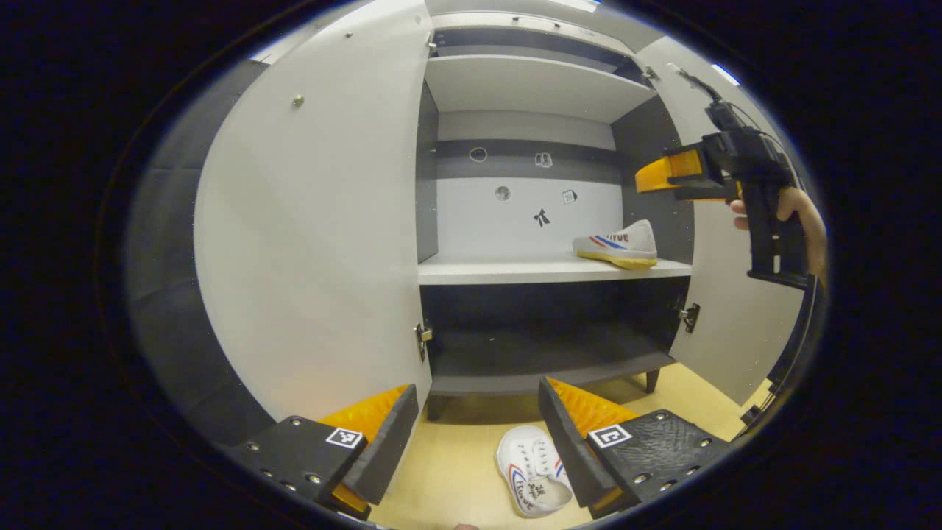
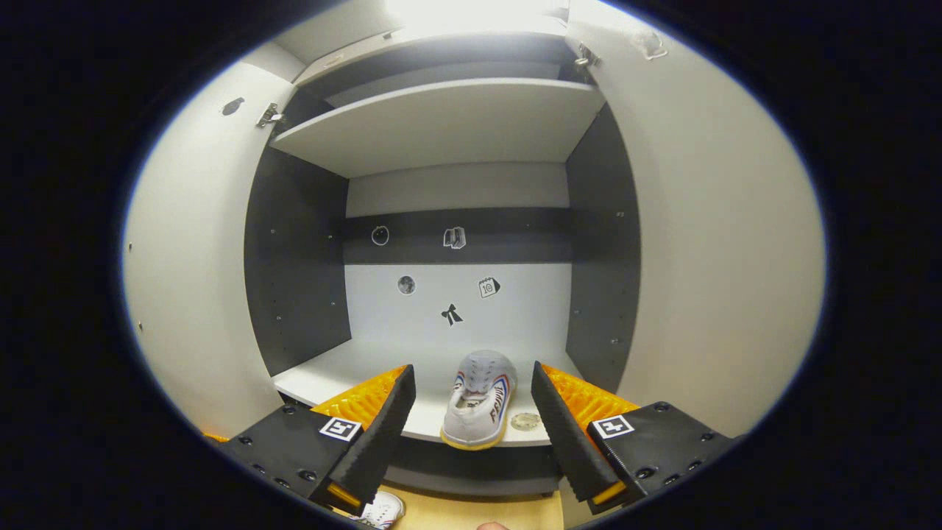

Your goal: Grab one shoe with the right hand and put it into the shoe cabinet, grab the other shoe with the left hand and put it into the shoe cabinet; then close the right door with the right hand and the left door with the left hand.

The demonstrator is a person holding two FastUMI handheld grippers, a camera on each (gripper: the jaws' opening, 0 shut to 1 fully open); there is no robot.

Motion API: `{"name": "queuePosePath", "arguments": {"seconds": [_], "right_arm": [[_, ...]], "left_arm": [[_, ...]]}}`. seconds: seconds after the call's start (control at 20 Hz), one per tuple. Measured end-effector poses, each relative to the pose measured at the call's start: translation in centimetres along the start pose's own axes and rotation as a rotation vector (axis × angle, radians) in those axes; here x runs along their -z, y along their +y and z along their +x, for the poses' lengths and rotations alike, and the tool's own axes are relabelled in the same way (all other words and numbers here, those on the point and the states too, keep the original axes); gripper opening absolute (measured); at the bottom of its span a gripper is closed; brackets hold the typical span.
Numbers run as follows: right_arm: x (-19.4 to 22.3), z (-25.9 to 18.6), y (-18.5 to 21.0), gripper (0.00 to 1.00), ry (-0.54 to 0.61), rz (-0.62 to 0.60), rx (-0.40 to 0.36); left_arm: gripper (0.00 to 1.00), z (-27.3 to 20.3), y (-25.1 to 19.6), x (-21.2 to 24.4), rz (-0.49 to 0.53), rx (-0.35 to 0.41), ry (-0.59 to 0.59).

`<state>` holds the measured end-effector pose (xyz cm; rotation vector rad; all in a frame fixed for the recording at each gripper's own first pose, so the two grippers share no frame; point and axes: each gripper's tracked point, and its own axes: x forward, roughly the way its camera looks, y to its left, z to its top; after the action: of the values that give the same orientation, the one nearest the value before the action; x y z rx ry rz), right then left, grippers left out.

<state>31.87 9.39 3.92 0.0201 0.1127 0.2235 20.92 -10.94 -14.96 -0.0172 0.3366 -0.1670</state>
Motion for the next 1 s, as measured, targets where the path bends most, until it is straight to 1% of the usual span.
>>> {"name": "queuePosePath", "arguments": {"seconds": [0.05, 0.1, 0.25, 0.45, 0.65, 0.9, 0.95, 1.0], "right_arm": [[0.4, -1.1, -0.2, 0.93, -0.006, -0.013, 0.008], [0.8, -2.3, -0.3, 0.98, -0.008, -0.024, 0.011], [2.4, -5.6, -0.6, 0.99, 0.003, -0.069, 0.017], [4.6, -8.7, -1.2, 1.0, 0.021, -0.106, 0.038], [7.0, -11.1, -1.3, 1.0, 0.06, -0.092, 0.041], [9.3, -12.7, -1.9, 1.0, 0.113, -0.071, 0.051], [9.5, -13.0, -1.9, 1.0, 0.121, -0.064, 0.051], [9.6, -13.4, -1.9, 1.0, 0.123, -0.057, 0.05]], "left_arm": [[0.94, 0.5, -0.2, 0.6, 0.006, 0.011, 0.016], [0.94, 1.1, -0.2, 1.4, 0.009, 0.022, 0.034], [0.95, 3.1, -1.0, 4.5, 0.01, 0.053, 0.106], [0.95, 4.9, -2.2, 8.8, 0.022, 0.09, 0.209], [0.95, 5.9, -3.6, 13.6, 0.027, 0.116, 0.315], [0.95, 6.2, -4.5, 18.9, 0.02, 0.129, 0.445], [1.0, 6.3, -4.4, 19.7, 0.016, 0.126, 0.469], [1.0, 6.4, -4.3, 20.5, 0.008, 0.122, 0.492]]}}
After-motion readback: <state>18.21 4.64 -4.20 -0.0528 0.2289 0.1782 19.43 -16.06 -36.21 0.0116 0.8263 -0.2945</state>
